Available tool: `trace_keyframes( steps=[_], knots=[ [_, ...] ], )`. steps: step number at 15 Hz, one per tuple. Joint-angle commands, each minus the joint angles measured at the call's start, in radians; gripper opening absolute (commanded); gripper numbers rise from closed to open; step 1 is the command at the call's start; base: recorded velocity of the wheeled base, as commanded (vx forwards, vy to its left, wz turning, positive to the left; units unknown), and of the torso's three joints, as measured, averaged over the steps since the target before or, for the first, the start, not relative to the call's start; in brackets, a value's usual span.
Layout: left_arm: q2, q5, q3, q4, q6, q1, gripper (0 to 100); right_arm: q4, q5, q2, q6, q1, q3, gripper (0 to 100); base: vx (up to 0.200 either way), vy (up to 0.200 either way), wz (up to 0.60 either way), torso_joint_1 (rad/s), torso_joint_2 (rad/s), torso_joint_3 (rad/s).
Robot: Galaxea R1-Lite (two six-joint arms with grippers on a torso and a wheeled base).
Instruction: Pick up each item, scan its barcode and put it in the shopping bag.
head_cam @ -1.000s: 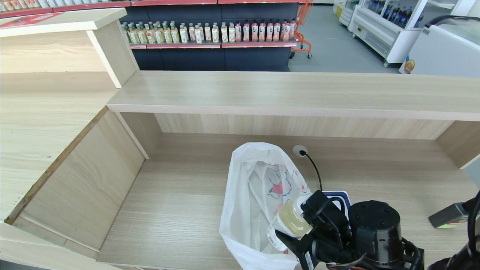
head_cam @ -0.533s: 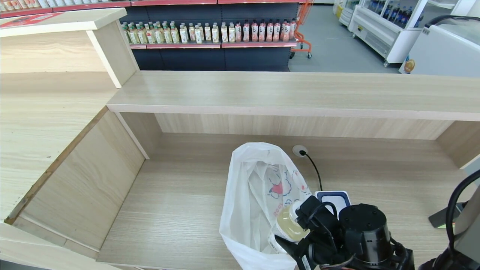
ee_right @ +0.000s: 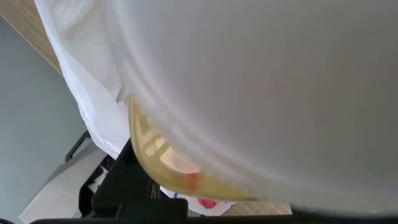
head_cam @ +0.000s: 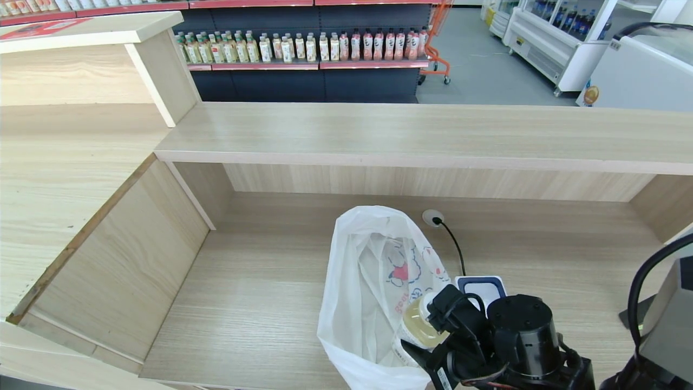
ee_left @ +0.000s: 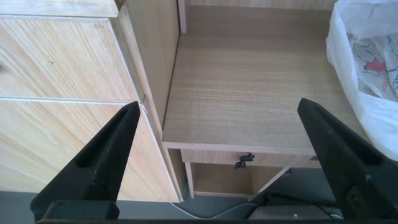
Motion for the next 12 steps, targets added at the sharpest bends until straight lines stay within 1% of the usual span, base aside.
trace_keyframes(
  steps=[1,2,5,8,9,11,12],
  knots=[
    [0.000,0.000,0.000,0.000,-0.001,0.000,100,0.000,0.000,0.012,-0.006,-0.008,0.002,0,0.000,0.000,0.00,0.000,0.00,0.000],
    [0.000,0.000,0.000,0.000,-0.001,0.000,100,0.000,0.000,0.015,-0.007,-0.009,0.002,100,0.000,0.000,0.00,0.000,0.00,0.000],
    [0.000,0.000,0.000,0.000,-0.001,0.000,100,0.000,0.001,0.001,-0.006,-0.005,0.008,100,0.000,0.000,0.00,0.000,0.00,0.000],
    [0.000,0.000,0.000,0.000,-0.001,0.000,100,0.005,0.003,-0.068,-0.004,0.003,0.010,100,0.000,0.000,0.00,0.000,0.00,0.000],
    [0.000,0.000,0.000,0.000,-0.001,0.000,100,0.011,0.004,-0.132,-0.004,0.017,0.010,100,0.000,0.000,0.00,0.000,0.00,0.000],
    [0.000,0.000,0.000,0.000,-0.001,0.000,100,0.011,0.007,-0.194,-0.007,0.033,0.019,100,0.000,0.000,0.00,0.000,0.00,0.000],
    [0.000,0.000,0.000,0.000,-0.001,0.000,100,0.025,0.007,-0.267,-0.016,0.044,0.018,100,0.000,0.000,0.00,0.000,0.00,0.000]
  ],
)
